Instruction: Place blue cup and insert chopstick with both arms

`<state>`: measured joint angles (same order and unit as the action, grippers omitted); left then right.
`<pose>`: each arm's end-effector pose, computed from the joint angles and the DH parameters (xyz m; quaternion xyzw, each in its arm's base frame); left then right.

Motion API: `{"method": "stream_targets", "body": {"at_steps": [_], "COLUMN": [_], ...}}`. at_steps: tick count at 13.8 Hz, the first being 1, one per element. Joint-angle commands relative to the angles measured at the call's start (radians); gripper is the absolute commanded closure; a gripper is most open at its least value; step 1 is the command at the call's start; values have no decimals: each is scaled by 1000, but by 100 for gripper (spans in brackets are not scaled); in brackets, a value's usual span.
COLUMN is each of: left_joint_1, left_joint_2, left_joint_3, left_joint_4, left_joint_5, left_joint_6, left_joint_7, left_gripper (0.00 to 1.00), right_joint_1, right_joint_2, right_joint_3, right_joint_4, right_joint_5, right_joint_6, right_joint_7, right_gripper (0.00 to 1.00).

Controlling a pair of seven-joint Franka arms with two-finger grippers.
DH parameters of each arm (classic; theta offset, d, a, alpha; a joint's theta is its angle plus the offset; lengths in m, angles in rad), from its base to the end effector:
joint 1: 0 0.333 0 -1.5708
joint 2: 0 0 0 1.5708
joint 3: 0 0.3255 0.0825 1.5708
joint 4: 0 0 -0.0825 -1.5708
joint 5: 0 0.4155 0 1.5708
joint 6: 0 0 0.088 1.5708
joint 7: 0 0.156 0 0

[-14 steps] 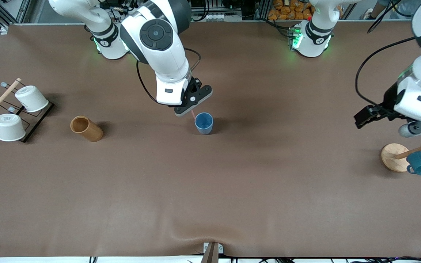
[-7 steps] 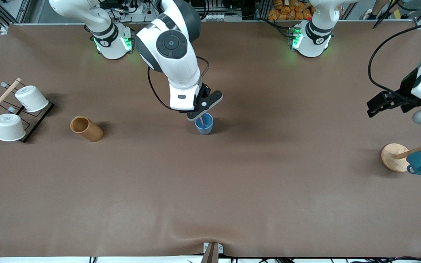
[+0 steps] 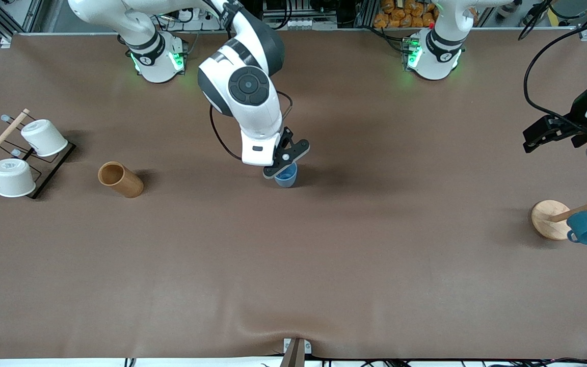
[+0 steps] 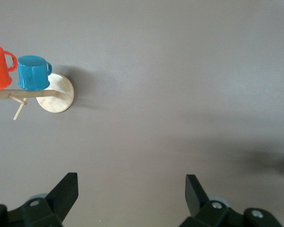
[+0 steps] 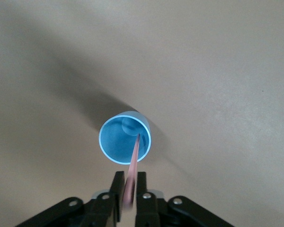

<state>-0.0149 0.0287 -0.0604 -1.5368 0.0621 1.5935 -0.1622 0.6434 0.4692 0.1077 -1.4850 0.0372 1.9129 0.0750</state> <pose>0.5982 -0.0351 0.5875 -0.9985 -0.0432 -0.0175 0.0283 0.5284 0.4868 0.3495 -0.9463 -0.3201 0.0345 0.0305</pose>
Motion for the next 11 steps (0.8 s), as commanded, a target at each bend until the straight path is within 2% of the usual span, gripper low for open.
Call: {"method": "stream_targets", "body": {"at_steps": [1,4,7,11], "left_joint_1": [-8,-2,9,-3], "left_joint_2": [-49,-36,-32,-26], "left_joint_3": [14,2,-2,-2], "left_joint_4": [-46,-39,-31,-10], "left_joint_5": [-21,-19,-19,-18], "left_joint_6": [-9,-9,-9,-9], "left_joint_7": [16,15,16,18], "left_gripper": [0,0,0,0], "right_joint_1": [10,-4,-40,-209], "right_joint_2": [-1,-18,-95,-193], "right_joint_3": [-6,-10,-25,-49], "right_joint_4": [17,26,28,25], "right_joint_5": [-16,-13,-13,-13], "right_joint_6": [-8,-8,-49,-181], "right_joint_7": [19,20,20,-1], "right_gripper": [0,0,0,0]}}
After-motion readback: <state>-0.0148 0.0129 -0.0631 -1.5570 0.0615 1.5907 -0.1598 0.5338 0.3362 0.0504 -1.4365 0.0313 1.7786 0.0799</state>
